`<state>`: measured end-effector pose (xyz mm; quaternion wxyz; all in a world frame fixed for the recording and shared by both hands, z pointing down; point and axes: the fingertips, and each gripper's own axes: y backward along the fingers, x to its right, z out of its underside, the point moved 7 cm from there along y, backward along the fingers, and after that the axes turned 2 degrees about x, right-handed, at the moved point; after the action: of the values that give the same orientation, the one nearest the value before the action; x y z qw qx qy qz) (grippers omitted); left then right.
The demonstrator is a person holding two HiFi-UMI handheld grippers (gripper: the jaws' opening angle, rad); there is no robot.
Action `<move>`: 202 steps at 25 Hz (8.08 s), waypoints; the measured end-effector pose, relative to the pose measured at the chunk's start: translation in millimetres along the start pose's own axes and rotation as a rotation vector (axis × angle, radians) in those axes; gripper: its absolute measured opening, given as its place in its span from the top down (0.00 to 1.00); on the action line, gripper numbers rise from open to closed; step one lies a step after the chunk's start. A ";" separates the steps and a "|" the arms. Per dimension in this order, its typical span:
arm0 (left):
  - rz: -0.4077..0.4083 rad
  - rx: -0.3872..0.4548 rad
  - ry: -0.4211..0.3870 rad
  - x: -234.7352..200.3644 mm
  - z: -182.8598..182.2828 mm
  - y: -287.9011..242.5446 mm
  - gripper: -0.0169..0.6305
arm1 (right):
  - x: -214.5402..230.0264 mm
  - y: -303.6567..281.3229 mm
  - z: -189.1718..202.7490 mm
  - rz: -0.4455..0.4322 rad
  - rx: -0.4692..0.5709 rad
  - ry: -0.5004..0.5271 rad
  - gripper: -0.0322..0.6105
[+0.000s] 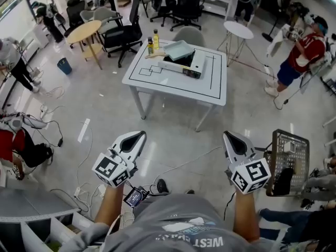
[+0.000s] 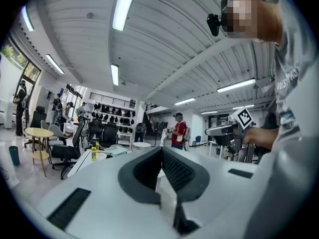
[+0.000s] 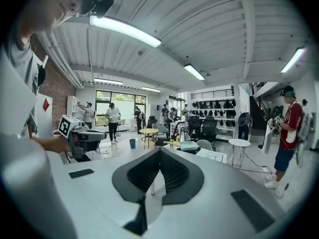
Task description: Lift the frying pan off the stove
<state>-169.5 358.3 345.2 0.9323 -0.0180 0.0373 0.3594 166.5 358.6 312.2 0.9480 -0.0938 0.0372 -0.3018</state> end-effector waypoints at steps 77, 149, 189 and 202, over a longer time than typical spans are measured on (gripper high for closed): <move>-0.109 -0.094 -0.020 -141.3 -18.8 -336.2 0.98 | 317.4 -264.5 -6.3 -0.122 0.014 -0.094 0.93; 0.222 -0.631 -0.233 -462.6 88.0 -481.7 0.50 | 329.3 -529.2 -36.0 0.091 -0.125 -0.121 0.93; 0.263 -1.097 -0.381 -485.7 196.6 -535.6 0.73 | 365.1 -565.4 33.0 0.064 -0.216 -0.257 0.93; 0.225 -1.073 -0.393 -481.4 196.4 -526.2 0.74 | 357.8 -566.3 29.5 0.058 -0.219 -0.243 0.93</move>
<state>-160.8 -341.8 584.2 0.7382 -0.4169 -0.3219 0.4215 141.9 -297.2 449.5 0.9379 -0.2313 -0.0424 -0.2549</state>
